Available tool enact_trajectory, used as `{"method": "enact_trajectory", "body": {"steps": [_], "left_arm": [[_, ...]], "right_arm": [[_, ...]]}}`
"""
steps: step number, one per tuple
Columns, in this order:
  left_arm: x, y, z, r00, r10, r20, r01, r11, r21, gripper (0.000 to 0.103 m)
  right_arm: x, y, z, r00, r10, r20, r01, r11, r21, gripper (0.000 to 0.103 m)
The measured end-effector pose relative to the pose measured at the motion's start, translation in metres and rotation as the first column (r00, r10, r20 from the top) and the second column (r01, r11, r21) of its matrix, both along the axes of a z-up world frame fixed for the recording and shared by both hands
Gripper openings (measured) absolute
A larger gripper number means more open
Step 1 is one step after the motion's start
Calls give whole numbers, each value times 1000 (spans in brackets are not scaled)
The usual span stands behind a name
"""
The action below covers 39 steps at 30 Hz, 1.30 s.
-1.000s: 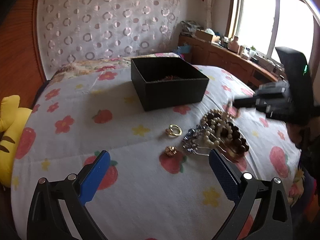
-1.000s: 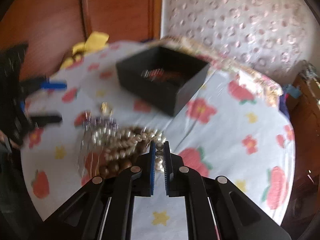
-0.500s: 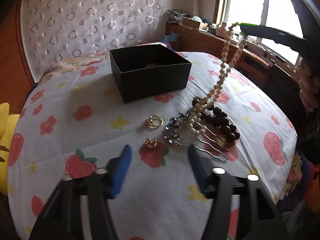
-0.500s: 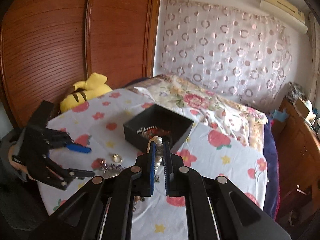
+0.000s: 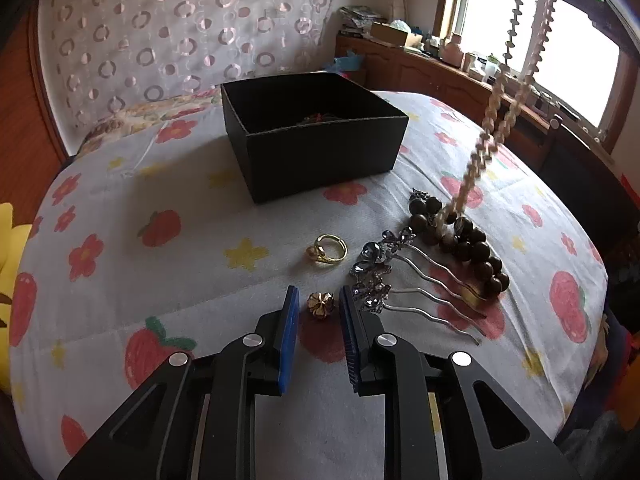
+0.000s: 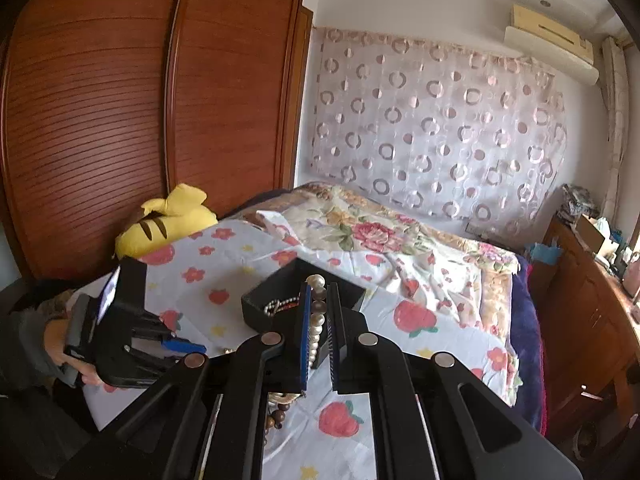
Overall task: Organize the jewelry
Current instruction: 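Carry the pearl necklace to the box with the right tool while the left tool grasps a gold ring, then lower the pearl necklace and gold flower ring into the black box, open both tools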
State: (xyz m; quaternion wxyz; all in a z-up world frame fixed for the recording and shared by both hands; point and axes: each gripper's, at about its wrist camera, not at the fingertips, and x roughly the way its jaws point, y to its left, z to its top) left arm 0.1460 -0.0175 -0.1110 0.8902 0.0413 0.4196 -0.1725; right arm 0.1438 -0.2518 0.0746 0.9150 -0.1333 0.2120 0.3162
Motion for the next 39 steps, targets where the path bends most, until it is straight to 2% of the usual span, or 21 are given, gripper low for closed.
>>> {"method": "enact_trajectory", "body": {"steps": [1,7,13,24,28,34,39], "left_arm": [[0,0,0,1000,-6,0,6,1000,-4,14],[-3,-1,6,1000,-10,26,10,1000,-10,13],[-3,6,24,998,8,63,-7,1000,-29,13],[16,18,67,992,33,119,-24,997,-77,13],[27,21,76,993,33,109,-20,993,-115,13],[39,20,82,994,30,107,-17,993,-116,13],[51,18,85,994,31,109,-21,995,-99,13]], "right_arm": [[-2,1,2,1000,0,4,0,1000,2,9],[-6,6,9,1000,7,28,-7,1000,-5,9],[-4,13,20,999,6,52,-6,1000,-1,9],[22,34,53,994,-17,106,16,1000,10,9],[35,45,62,995,-26,101,23,999,29,9],[55,60,60,994,-50,102,50,999,3,9],[84,72,40,993,-88,76,90,995,-31,9]]}}
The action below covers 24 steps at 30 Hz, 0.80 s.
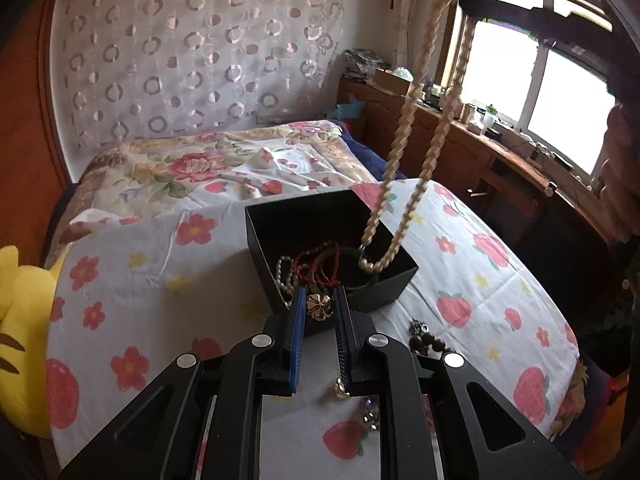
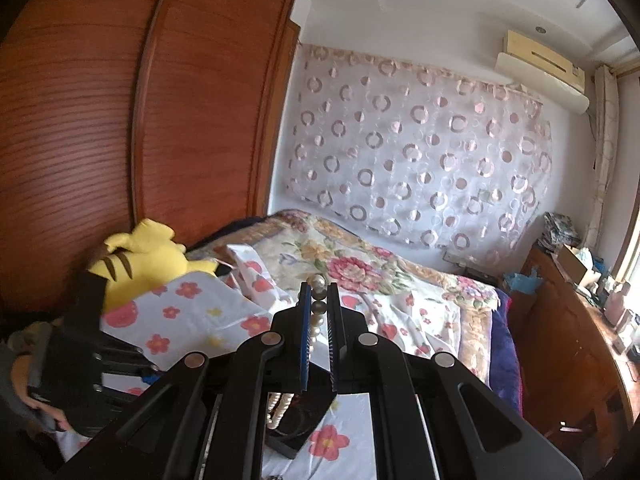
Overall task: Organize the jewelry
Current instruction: 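Lower the pearl necklace and gold flower ring into the black box, open both tools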
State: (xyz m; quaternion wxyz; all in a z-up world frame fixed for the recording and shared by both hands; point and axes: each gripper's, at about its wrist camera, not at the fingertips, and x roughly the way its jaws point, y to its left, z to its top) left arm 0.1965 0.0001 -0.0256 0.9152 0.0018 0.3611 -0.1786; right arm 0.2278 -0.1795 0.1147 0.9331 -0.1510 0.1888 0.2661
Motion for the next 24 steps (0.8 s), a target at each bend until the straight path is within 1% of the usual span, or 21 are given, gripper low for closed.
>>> {"method": "enact_trajectory", "body": {"steps": [4,8,10,12,17,18,20,24], "left_arm": [[10,0,1,1000,8,-1,-8,1000,15,13],[23,1,1,1000,18,-9,-18,1000,10,13],[29,1,1,1000,21,-14,-21,1000,10,13],[38,1,-1,999,23,-26,-23,1000,7,13],[58,1,-7,998,47,-46,-46,999,4,13],[62,1,-8,997,52,-53,-52,999,2,13],[69,1,-11,996,62,-61,-62,998,6,13],[80,0,-16,994,77,-73,-76,997,24,13]], "right_arm": [[23,3,-19,999,-39,-29,39,999,-13,9],[39,3,-36,996,-70,-60,69,998,-6,9],[43,2,-45,992,-74,-97,75,997,-1,9],[47,-1,-59,986,-66,-154,66,998,-6,9],[45,0,-94,972,-38,-230,28,999,-45,10],[45,0,-98,968,-35,-247,25,999,-45,15],[42,-2,-102,967,-39,-252,28,999,-46,21],[29,-9,-108,967,-29,-252,19,999,-40,21]]}}
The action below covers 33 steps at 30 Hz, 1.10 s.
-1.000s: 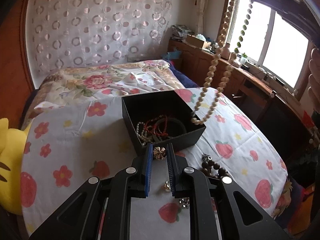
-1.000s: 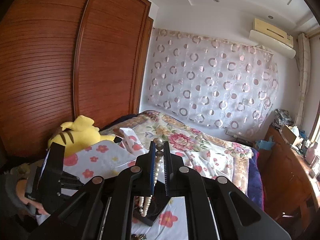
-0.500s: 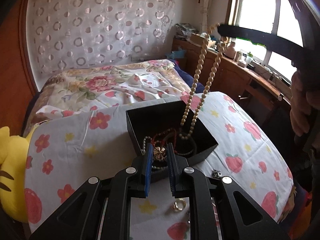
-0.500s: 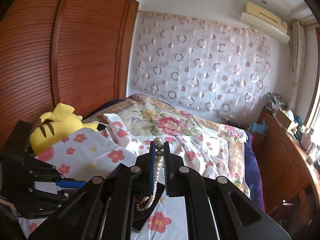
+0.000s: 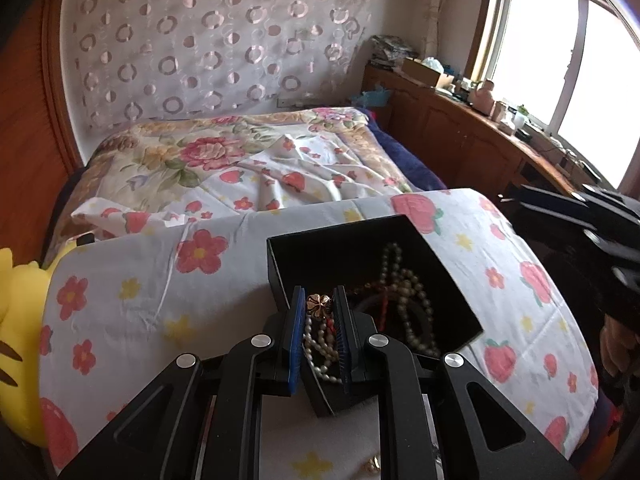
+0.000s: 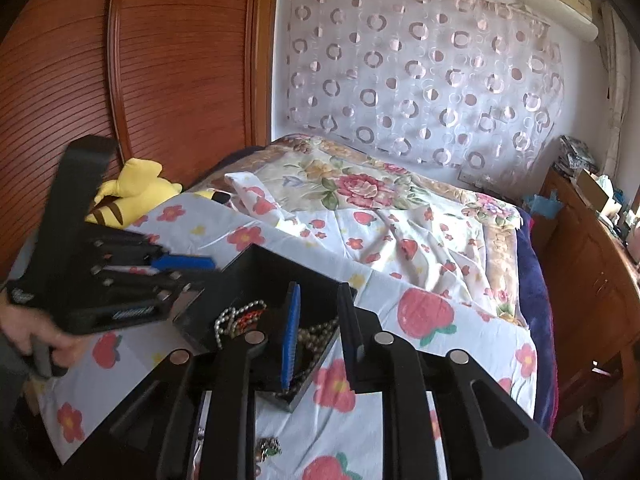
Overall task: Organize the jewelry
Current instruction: 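Lower the pearl necklace and gold flower ring into the black box, open both tools, then move the right tool to the pile and grasp the dark brown bead bracelet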
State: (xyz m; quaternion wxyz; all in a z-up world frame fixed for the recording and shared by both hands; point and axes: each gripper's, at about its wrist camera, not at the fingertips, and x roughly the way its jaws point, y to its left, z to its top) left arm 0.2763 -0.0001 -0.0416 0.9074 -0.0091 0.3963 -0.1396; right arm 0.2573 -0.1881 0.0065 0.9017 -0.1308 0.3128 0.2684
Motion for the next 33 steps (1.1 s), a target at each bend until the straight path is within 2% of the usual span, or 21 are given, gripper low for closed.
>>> {"method": "enact_trajectory", "body": {"steps": [6,8,12,15,22,26,31,33], "left_arm": [[13,-3,-3,1000,22,-10,-22,1000,19,15],[13,-5,-2,1000,26,-5,-26,999,20,30],[8,-8,-2,1000,24,12,-24,999,38,35],[-2,-9,-1,999,20,27,-21,998,55,45],[-43,-13,1,996,-26,86,17,994,105,74],[-69,-15,-2,991,-56,119,42,992,115,86],[-96,-15,-9,988,-71,141,59,994,88,95],[-108,-14,-13,985,-66,156,53,995,85,95]], "right_arm": [[-21,-10,-7,1000,23,3,-23,1000,3,21],[-26,-13,-10,1000,29,-3,-29,1000,6,21],[-36,-17,-17,999,37,-8,-37,999,1,21],[-50,-24,-25,999,42,-12,-42,999,11,21],[-83,-25,-46,996,82,-46,-82,997,15,21],[-95,-28,-63,993,89,-75,-88,996,12,21],[-97,-30,-84,989,69,-127,-69,998,6,21],[-96,-32,-89,988,63,-141,-62,998,11,21]]}}
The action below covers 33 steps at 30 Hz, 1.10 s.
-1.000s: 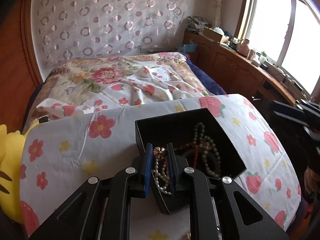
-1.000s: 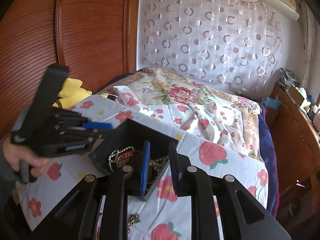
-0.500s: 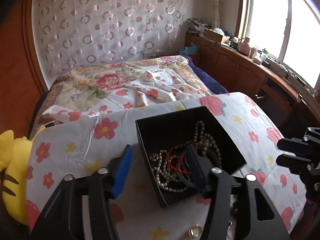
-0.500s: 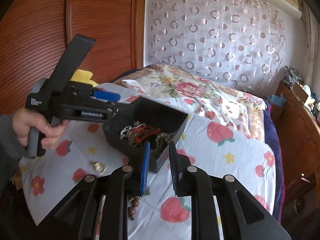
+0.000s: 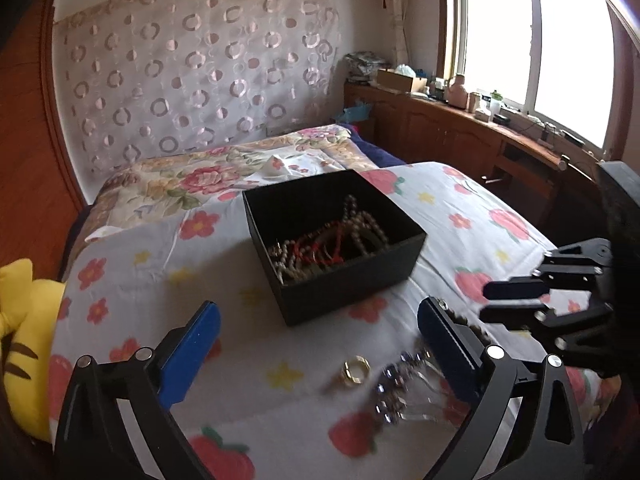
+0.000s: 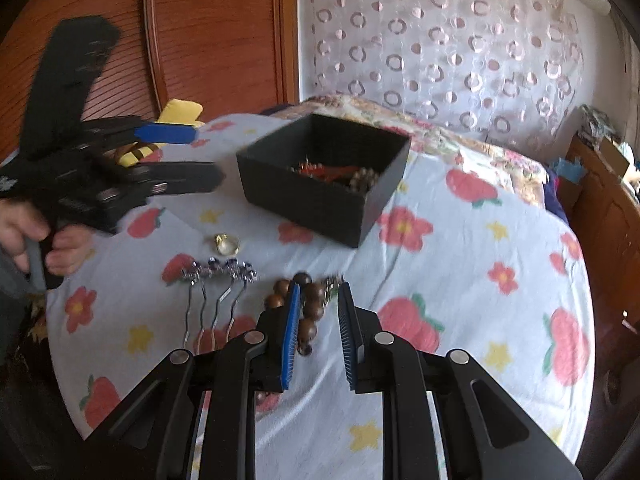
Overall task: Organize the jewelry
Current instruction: 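Move the right tool to the pile and grasp the dark brown bead bracelet, then lift the bead bracelet with the right tool while the left tool grasps the purple-flower hair comb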
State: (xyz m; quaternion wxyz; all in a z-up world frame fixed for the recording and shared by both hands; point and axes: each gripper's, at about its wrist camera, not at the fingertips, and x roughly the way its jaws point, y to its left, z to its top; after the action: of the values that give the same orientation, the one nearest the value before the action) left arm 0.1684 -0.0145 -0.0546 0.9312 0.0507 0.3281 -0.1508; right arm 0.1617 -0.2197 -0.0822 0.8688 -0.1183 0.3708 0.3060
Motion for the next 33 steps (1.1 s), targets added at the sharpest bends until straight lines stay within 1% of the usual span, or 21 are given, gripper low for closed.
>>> {"method": "enact_trajectory", "body": {"steps": [2,8,12,16,19,22,24,25,29,33], "left_arm": [[-10,1,-3,1000,6,11,-6,1000,-11,95],[-32,10,-9,999,46,28,-43,995,-92,95],[-44,14,-13,996,69,55,-63,994,-94,95],[-51,22,-16,993,100,60,-93,990,-109,95],[-56,27,-17,992,110,63,-102,987,-123,95],[-62,32,-19,994,98,51,-90,986,-137,95],[-61,35,-20,996,90,30,-84,986,-146,95],[-62,36,-20,996,84,20,-81,986,-146,95],[-65,36,-24,997,71,15,-68,988,-137,95],[-67,35,-27,998,62,1,-61,987,-149,95]], "right_arm": [[2,0,-4,1000,-5,-17,5,1000,9,21],[9,4,-12,998,-14,-55,14,1000,6,21],[16,5,-17,996,-20,-87,22,1000,13,21],[20,5,-21,993,-25,-118,27,999,19,22],[20,8,-24,991,-9,-135,11,1000,14,22],[15,10,-22,992,11,-128,-9,1000,12,21],[11,11,-19,994,26,-110,-25,1000,17,15],[7,12,-15,995,31,-93,-29,999,20,15],[-9,7,6,999,44,-28,-42,996,73,15],[-24,-2,34,998,35,49,-41,992,116,15]]}}
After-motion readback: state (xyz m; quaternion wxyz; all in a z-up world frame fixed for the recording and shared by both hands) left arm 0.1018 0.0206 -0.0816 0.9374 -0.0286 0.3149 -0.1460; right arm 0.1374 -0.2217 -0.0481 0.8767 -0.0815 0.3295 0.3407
